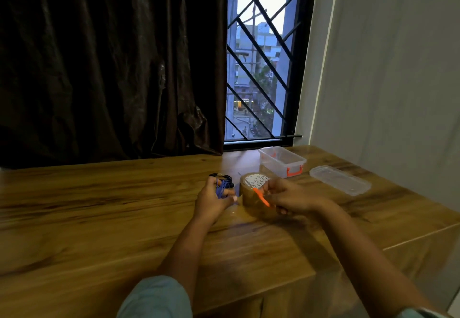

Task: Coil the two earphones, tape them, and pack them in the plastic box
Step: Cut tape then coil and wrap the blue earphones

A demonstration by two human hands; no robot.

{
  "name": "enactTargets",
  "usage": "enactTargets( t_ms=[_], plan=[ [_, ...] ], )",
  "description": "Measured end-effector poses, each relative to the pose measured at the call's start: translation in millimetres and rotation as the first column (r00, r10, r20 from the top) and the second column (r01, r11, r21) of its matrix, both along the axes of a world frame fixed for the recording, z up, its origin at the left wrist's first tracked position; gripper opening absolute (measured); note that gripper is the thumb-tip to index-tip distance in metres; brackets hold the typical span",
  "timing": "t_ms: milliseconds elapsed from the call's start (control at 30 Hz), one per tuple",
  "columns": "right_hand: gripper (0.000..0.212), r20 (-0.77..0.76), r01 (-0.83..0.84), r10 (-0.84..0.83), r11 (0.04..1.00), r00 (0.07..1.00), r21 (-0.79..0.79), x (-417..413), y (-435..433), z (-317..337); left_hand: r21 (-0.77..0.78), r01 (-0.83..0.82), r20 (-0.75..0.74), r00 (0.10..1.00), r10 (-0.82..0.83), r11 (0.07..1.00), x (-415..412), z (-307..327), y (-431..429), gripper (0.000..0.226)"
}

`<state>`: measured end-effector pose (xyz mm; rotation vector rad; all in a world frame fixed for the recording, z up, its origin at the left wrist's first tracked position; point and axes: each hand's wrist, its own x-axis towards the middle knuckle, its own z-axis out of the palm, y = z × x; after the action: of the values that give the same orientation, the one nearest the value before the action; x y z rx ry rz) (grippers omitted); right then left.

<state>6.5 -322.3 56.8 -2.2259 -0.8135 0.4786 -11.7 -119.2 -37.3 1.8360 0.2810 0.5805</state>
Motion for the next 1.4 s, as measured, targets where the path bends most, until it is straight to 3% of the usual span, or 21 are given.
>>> enactTargets(
  t_ms=[100,200,367,467,567,733,900,1200,1400],
  plan=[
    [0.025,0.199,0.015,0.042,0.961,0.979,-0.275,2.1,7.8,6.6,0.040,0.005,0.008,1.000,-0.005,0.999,0.5,-0.2,-0.1,0.046],
    [0.034,0.478,0.165,0.133,0.831,0.868,-0.531,0.9,20.1,18.4,0.075,-0.001,0.018,1.000,0.000,0.997,-1.2,-1.1,0.8,0.042],
    [0.040,0.586,0.232,0.314,0.704,0.747,-0.672,4.4,36.4,28.1,0.099,0.011,0.038,0.999,-0.015,0.995,-3.0,0.3,-0.5,0.037],
    [0.058,0.571,0.255,0.382,0.622,0.726,-0.740,8.0,42.3,27.3,0.111,0.006,0.039,0.999,-0.011,0.994,-3.1,-0.6,-0.4,0.037],
    [0.064,0.636,0.317,0.437,0.604,0.636,-0.731,6.8,44.5,27.3,0.117,0.007,0.038,0.999,-0.012,0.993,-3.3,-0.9,-0.6,0.037],
    [0.047,0.737,0.321,0.519,0.675,0.434,-0.665,5.8,54.5,31.5,0.104,0.023,0.040,0.999,-0.028,0.994,-4.0,0.7,-1.5,0.037],
    [0.042,0.744,0.332,0.545,0.670,0.386,-0.664,1.6,64.4,40.9,0.107,0.007,0.034,0.999,-0.011,0.994,-5.3,2.6,-2.6,0.036],
    [0.036,0.686,0.311,0.598,0.615,0.414,-0.724,-0.4,80.4,43.5,0.118,0.013,0.022,1.000,-0.015,0.993,-5.0,1.6,-1.7,0.037],
    [0.021,0.674,0.320,0.670,0.594,0.311,-0.738,-0.4,88.0,42.2,0.114,0.014,0.032,0.999,-0.018,0.993,-6.3,4.5,-3.4,0.036]
  ],
)
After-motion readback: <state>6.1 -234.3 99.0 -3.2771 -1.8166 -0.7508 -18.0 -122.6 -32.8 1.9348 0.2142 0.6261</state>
